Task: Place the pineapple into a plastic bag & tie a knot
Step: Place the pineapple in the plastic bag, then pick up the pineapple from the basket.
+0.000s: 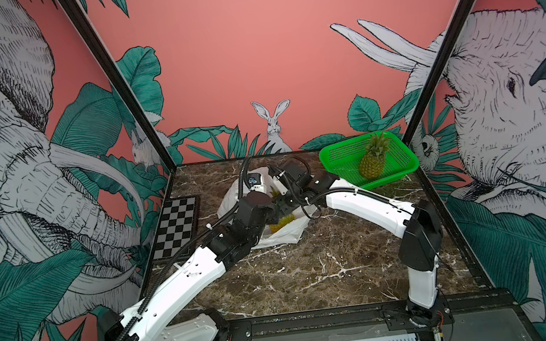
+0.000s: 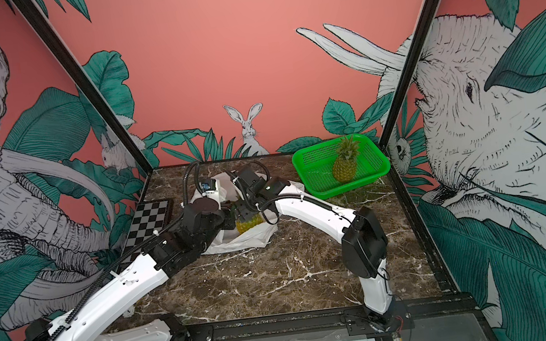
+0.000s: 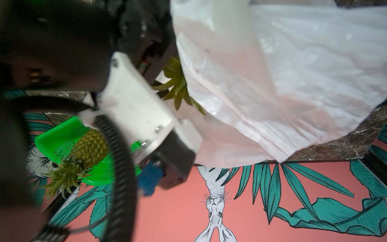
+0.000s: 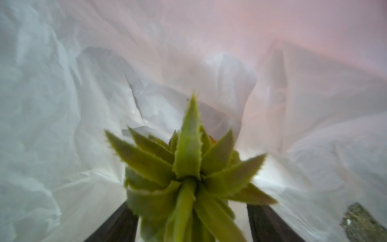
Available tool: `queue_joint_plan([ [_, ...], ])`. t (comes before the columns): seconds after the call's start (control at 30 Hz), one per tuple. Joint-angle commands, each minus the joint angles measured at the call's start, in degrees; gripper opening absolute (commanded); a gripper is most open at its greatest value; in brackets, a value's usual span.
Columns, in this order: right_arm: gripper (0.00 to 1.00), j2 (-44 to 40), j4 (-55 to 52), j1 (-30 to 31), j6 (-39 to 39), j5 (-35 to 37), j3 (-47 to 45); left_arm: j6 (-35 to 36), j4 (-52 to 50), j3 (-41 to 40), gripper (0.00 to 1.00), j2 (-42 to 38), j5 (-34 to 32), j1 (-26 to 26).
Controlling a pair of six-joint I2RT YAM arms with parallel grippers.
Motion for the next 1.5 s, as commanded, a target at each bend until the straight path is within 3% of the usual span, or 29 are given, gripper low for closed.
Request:
queue_joint_plan([
  [0.0, 0.81, -5.99, -2.60, -2.37, 1.58, -0.93, 1.92, -1.41, 0.93, -1.05, 0.00, -1.86, -0.68, 0.28],
  [0.13, 0.81, -11.54, -5.42, -6.92, 2.23, 0.29, -0.24, -1.37, 0.89, -1.25, 0.00, -1.98, -0.64, 0.21],
  [0.33, 0.87, -18.93, -5.91, -22.55, 5.62, 6.06, -4.58, -1.41, 1.03, -1.62, 0.00, -2.42, -0.48, 0.24],
  [0.53, 0.98, -16.06, -4.11, -35.24, 8.24, 15.56, -5.65, -1.40, -0.09, -2.33, 0.00, -3.82, -1.38, 0.27],
  [0.7, 0.99, -9.70, -2.70, -42.93, 9.29, 15.79, -2.69, -1.44, -2.51, -1.87, 0.00, -4.84, -3.67, 0.28],
  [1.2, 0.99, 10.83, -4.85, -47.89, 7.74, 11.92, 15.74, -1.15, -7.74, -0.07, 0.00, -5.53, -8.80, 0.24],
  [1.47, 0.97, 17.46, -6.49, -48.48, 7.79, 8.69, 20.93, -1.99, -10.11, 0.28, 0.00, -5.89, -11.00, 0.28],
])
